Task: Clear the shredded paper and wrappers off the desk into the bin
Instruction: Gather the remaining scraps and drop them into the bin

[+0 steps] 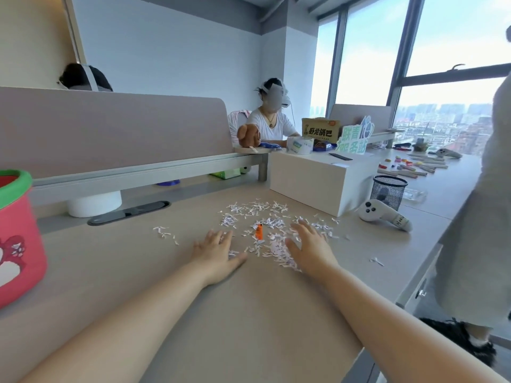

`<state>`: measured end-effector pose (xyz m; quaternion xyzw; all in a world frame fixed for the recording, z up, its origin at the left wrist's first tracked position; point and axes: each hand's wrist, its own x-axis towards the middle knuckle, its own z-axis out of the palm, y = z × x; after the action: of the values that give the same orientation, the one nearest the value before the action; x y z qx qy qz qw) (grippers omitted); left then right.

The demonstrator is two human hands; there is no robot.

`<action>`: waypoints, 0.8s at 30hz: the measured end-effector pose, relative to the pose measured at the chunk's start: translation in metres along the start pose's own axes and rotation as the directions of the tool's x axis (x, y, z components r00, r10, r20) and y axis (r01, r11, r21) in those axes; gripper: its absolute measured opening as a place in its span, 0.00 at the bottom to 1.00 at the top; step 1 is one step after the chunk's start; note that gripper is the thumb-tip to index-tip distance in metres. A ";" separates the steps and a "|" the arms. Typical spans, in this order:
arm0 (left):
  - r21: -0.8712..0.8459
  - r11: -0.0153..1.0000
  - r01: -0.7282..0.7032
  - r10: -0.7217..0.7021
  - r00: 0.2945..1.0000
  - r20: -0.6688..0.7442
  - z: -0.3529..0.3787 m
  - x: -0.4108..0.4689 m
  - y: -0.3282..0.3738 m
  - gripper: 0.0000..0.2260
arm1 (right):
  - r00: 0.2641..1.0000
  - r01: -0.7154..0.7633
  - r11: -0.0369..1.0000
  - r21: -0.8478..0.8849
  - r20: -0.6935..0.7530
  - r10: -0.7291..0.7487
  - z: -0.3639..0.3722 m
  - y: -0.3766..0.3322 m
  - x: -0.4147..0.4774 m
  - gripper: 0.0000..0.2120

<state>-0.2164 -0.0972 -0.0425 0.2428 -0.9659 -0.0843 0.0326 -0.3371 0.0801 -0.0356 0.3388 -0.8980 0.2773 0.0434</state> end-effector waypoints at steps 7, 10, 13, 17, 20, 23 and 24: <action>-0.030 0.998 -0.064 0.066 0.996 0.063 0.007 0.018 0.028 0.32 | 0.791 -0.598 0.773 -0.211 0.000 0.612 -0.034 0.061 -0.005 0.33; -0.042 0.997 -0.070 0.072 0.996 0.056 0.006 0.015 0.029 0.31 | 0.888 -0.416 0.879 -0.232 0.106 0.448 -0.019 0.051 -0.003 0.33; -0.052 0.994 -0.093 0.094 0.995 0.026 0.008 0.014 0.031 0.30 | 0.947 -0.172 0.982 -0.073 0.263 0.185 -0.007 0.015 0.000 0.33; 0.047 0.999 -0.026 0.026 1.000 0.001 0.005 0.011 0.018 0.30 | 0.926 -0.006 0.995 0.100 0.376 -0.032 -0.006 -0.006 -0.005 0.46; 0.137 0.989 0.063 -0.071 0.996 0.054 -0.002 0.009 0.001 0.36 | 0.925 0.067 0.978 -0.199 0.380 0.013 0.001 0.007 -0.005 0.54; 0.122 0.986 0.112 -0.124 0.987 0.101 -0.007 0.014 -0.009 0.41 | 0.945 0.021 0.953 -0.302 0.318 0.080 0.007 0.006 0.010 0.55; 0.094 0.989 0.117 -0.128 0.985 0.115 -0.007 0.018 -0.009 0.42 | 0.952 -0.002 0.946 -0.323 0.289 0.101 0.009 0.005 0.019 0.55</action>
<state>-0.2274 -0.1150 -0.0373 0.2974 -0.9520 -0.0586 -0.0419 -0.3537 0.0677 -0.0406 0.3419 -0.9356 0.0747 -0.0475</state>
